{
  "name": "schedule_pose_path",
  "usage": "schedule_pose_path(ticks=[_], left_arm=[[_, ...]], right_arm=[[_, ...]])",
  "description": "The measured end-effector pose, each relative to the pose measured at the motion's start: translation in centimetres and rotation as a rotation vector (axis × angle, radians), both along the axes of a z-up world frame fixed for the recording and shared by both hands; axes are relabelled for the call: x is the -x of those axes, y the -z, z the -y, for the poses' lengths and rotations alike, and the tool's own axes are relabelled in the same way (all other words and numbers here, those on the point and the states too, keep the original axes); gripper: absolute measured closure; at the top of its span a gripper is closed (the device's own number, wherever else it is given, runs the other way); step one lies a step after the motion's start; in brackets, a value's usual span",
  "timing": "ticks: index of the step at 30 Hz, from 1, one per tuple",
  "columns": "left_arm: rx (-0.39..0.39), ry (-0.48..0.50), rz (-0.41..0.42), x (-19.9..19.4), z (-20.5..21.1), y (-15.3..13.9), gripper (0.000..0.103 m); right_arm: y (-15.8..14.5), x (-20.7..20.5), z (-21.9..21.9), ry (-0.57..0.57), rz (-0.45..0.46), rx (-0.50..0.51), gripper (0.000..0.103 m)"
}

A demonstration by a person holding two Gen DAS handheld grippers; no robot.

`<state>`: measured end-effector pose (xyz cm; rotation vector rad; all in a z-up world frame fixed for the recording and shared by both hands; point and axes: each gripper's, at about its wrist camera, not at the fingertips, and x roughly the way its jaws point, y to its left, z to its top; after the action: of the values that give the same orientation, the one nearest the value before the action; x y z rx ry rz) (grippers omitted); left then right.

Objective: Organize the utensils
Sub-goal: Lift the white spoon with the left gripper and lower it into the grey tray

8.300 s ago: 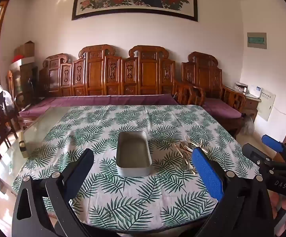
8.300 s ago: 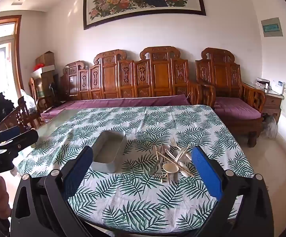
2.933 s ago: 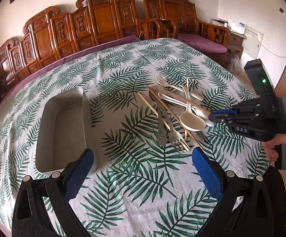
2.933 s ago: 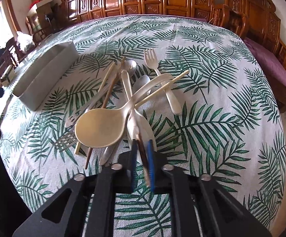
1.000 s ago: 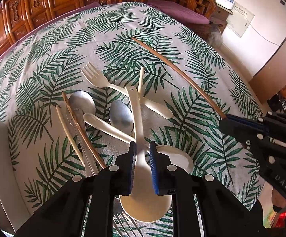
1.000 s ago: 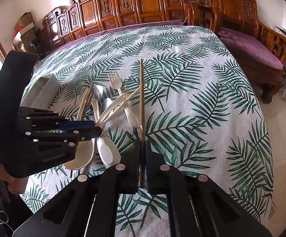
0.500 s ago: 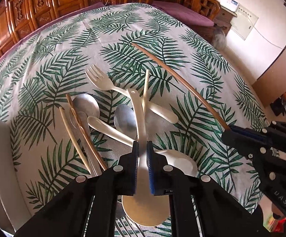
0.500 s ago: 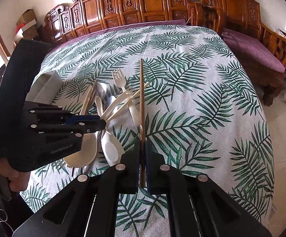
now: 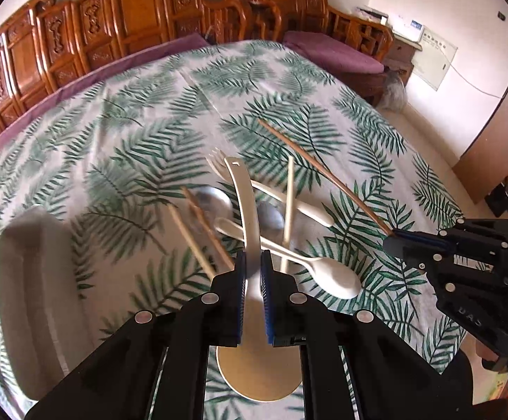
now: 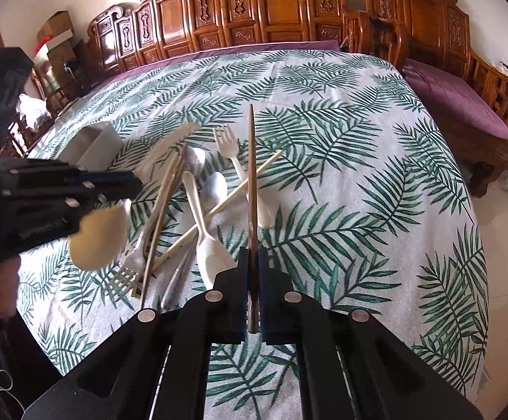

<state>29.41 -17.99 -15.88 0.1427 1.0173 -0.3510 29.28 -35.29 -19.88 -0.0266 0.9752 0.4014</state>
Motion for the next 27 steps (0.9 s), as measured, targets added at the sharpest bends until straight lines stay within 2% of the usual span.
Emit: schedule_pose_path(ticks=[8, 21, 27], left_arm=[[-0.006, -0.035, 0.053, 0.9, -4.8, -2.8, 0.095], [0.005, -0.132, 0.094, 1.5, -12.6, -4.9, 0.095], [-0.014, -0.185, 0.095, 1.3, -16.4, -5.0, 0.095]], right_arm=[[-0.6, 0.7, -1.7, -0.028, 0.018, 0.010, 0.097], [-2.5, 1.7, -4.5, -0.059, 0.065, 0.015, 0.097], [-3.8, 2.2, -6.8, -0.098, 0.086, 0.012, 0.097]])
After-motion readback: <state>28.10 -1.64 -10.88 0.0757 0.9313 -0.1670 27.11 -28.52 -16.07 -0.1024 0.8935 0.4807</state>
